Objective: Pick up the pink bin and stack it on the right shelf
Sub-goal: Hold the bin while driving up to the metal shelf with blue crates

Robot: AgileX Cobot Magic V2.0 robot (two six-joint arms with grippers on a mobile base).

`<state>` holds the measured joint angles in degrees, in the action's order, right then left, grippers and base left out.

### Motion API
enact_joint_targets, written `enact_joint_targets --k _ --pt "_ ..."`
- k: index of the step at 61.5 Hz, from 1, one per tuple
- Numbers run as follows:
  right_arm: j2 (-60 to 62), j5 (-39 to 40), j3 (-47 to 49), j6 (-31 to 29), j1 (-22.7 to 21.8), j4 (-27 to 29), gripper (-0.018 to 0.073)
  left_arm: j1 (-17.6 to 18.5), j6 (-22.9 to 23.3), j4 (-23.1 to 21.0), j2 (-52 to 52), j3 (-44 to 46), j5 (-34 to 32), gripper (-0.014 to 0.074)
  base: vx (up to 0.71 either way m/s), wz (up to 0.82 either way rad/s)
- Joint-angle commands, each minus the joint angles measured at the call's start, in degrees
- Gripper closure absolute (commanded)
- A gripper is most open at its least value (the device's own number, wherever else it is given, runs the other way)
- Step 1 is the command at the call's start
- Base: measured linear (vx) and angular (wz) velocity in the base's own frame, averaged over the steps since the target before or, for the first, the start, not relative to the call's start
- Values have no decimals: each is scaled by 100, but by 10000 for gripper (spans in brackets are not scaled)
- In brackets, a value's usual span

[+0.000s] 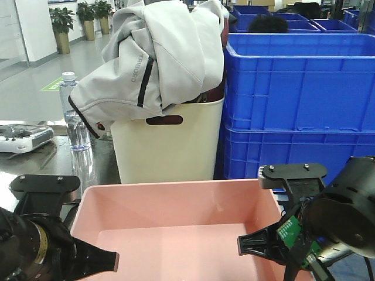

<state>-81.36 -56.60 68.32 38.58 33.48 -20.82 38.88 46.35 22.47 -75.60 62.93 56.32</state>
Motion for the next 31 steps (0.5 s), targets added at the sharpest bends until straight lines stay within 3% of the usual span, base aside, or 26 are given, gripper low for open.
enact_joint_targets --k 1,31 --pt "172 155 162 -36 -18 -434 565 53 0 273 188 165 -171 503 1 -1" --pt "172 155 162 -31 -18 -434 565 53 0 274 188 165 -171 503 0 0"
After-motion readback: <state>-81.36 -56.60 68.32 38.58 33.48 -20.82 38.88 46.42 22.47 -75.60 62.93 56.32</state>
